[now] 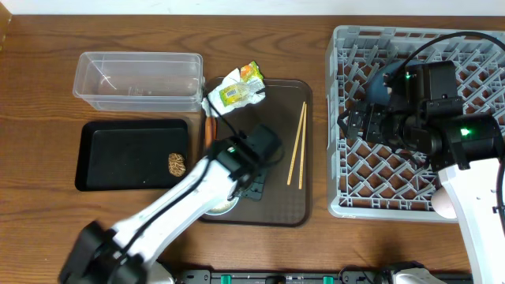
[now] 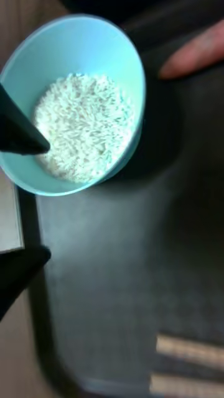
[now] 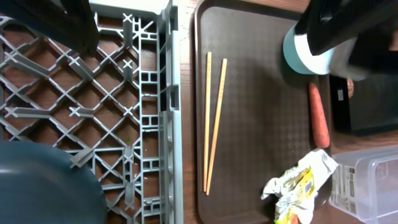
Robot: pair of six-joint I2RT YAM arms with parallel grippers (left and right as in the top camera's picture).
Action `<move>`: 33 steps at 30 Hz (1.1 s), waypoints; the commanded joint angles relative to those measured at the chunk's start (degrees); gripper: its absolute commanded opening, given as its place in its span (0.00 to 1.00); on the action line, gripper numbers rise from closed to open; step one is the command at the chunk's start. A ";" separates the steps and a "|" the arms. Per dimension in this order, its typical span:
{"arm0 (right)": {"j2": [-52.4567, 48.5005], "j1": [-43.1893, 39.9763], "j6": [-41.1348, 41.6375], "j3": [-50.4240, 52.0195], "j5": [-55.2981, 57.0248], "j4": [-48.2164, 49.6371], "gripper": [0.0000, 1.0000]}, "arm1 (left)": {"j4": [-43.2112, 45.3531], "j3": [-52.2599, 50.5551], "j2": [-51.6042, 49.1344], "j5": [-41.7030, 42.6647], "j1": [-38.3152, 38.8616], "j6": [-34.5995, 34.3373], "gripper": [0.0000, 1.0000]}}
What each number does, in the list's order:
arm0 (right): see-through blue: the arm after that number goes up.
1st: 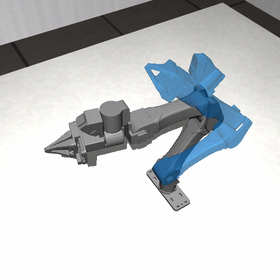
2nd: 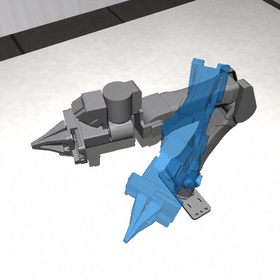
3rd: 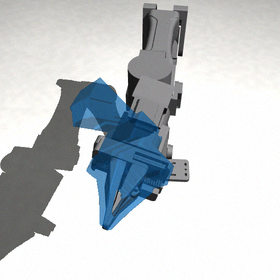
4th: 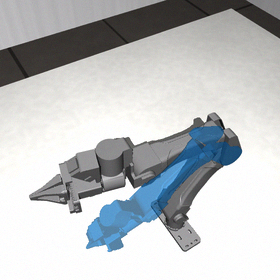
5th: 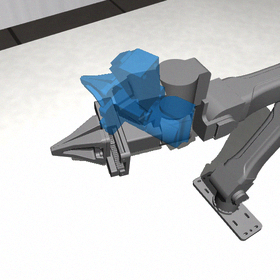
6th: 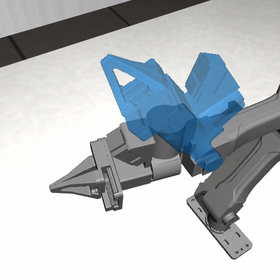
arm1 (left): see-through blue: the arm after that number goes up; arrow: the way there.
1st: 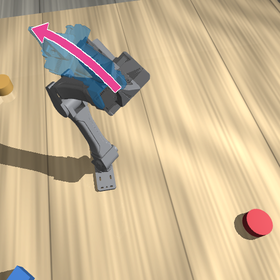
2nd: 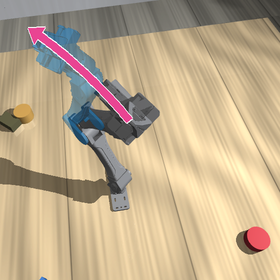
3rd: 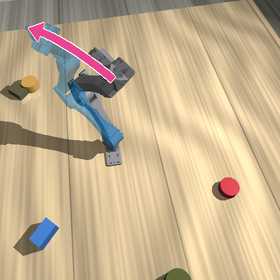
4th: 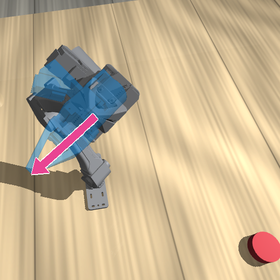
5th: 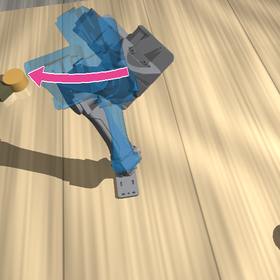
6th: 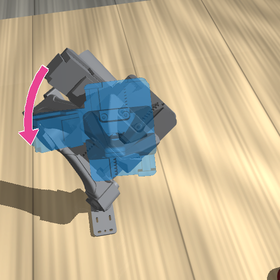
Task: Sort waste into correct bins and load items into the dishwasher rack
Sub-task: 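Grasp the white rice bowl with the left gripper and lift it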
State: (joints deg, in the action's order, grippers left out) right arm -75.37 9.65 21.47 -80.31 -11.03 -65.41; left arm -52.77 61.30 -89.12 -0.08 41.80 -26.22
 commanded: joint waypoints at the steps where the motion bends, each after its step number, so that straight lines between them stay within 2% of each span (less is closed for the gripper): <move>1: 0.00 -0.15 0.11 -0.55 -0.13 -0.24 0.99 | -0.02 -0.17 -4.85 -3.69 0.07 -2.84 0.42; 7: 0.00 -0.15 0.11 -0.55 -0.13 -0.24 0.99 | 2.45 -0.33 -10.49 -5.03 0.07 -4.11 0.40; 12: 0.00 -0.15 0.11 -0.55 -0.11 -0.22 0.99 | 4.07 -1.09 -12.83 -5.03 0.07 -4.07 0.20; 18: 0.00 -0.15 0.11 -0.55 -0.11 -0.22 0.99 | 4.92 -1.09 -13.03 -5.05 0.07 -3.80 0.20; 23: 0.00 -0.15 0.09 -0.55 -0.07 -0.44 0.99 | 5.44 -1.16 -13.62 -4.00 0.07 1.42 0.20; 24: 0.00 -0.15 0.09 -0.55 -0.09 -0.44 0.99 | 5.79 -1.20 -13.92 -4.02 0.07 1.60 0.19; 26: 0.00 -0.15 0.09 -0.55 -0.09 -0.44 0.99 | 6.29 -1.20 -14.45 -3.78 0.07 1.57 0.08; 27: 0.00 -0.15 0.09 -0.55 -0.09 -0.48 0.99 | 6.51 -1.20 -14.64 -3.52 0.07 1.55 0.07; 33: 0.00 -0.15 0.09 -0.55 0.11 -1.22 0.99 | 5.97 -1.18 -14.93 -3.34 0.07 3.34 0.06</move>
State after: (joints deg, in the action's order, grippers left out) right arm -75.37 9.65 21.47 -80.31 -11.03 -66.30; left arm -46.19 60.75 -103.31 -3.77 41.80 -24.84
